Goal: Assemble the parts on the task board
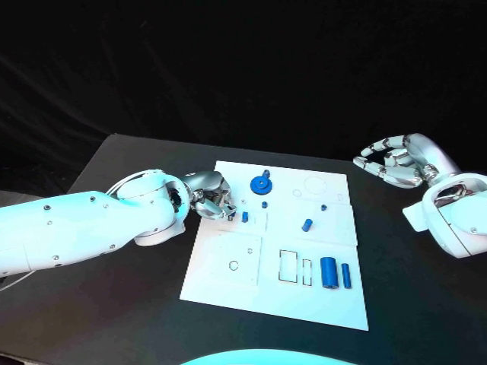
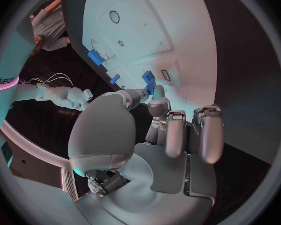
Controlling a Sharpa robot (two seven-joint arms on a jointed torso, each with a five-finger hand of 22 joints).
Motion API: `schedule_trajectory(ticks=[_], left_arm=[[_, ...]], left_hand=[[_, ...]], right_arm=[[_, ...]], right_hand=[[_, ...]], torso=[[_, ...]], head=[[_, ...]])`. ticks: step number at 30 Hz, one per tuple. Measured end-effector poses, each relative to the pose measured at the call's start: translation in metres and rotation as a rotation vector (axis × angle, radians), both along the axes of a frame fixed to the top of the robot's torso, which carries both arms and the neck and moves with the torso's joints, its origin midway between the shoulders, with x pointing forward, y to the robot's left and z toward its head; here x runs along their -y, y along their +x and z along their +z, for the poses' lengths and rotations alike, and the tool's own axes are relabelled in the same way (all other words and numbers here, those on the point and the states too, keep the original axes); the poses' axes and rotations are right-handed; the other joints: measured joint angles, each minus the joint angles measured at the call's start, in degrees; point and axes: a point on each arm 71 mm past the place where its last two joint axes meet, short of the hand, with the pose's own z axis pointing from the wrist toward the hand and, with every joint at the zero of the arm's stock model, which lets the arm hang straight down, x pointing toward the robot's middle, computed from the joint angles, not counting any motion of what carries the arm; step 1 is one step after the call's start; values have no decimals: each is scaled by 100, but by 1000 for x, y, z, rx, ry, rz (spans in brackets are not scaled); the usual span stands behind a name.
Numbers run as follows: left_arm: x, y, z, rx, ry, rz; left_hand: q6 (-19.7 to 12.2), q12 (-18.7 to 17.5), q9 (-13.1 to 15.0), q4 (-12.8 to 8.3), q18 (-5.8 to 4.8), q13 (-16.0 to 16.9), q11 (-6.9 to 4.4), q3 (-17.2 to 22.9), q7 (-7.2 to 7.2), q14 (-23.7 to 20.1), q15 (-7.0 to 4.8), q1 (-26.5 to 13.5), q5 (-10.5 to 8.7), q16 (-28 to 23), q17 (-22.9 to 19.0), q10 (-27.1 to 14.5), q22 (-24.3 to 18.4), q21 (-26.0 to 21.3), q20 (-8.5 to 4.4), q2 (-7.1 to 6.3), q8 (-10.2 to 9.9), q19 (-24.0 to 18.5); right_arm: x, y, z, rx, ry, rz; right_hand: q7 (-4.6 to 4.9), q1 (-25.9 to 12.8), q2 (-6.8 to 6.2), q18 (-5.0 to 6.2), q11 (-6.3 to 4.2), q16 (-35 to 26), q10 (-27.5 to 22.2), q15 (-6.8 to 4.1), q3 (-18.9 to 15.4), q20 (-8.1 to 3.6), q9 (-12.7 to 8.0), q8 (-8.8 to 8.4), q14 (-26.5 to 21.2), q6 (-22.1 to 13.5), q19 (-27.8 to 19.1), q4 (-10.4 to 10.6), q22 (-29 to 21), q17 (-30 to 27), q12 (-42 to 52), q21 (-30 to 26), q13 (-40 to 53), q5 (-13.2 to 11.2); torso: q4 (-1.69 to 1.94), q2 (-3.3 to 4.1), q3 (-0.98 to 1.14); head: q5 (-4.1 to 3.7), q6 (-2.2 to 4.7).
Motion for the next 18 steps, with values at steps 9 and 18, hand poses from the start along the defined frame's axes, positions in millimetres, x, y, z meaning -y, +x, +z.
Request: schedule_trajectory(ticks=[9,18], left_arm=[[-3,2,-6,21,32,-4],[-2,3,-8,17,50,10]], left_hand=[[1,0,1,-1,0,7,0,1,0,0,0,11,24,0,0,0,0,0,0,-26,-11,0],[21,0,3,15,0,23,-20,17,-1,0,1,7,23,0,0,21,0,0,0,-38,-15,0]], right_arm=[[0,0,0,0,0,1],[0,0,0,0,0,1]], right_hand=[[0,-29,29,0,0,0,0,0,0,0,0,0,0,0,0,0,0,0,0,0,0,0],[0,-29,29,0,0,0,0,0,0,0,0,0,0,0,0,0,-1,-1,0,0,-1,0]], torso=[[-1,-2,-3],[-2,-3,-2]], head=[[-1,-5],[2,1]])
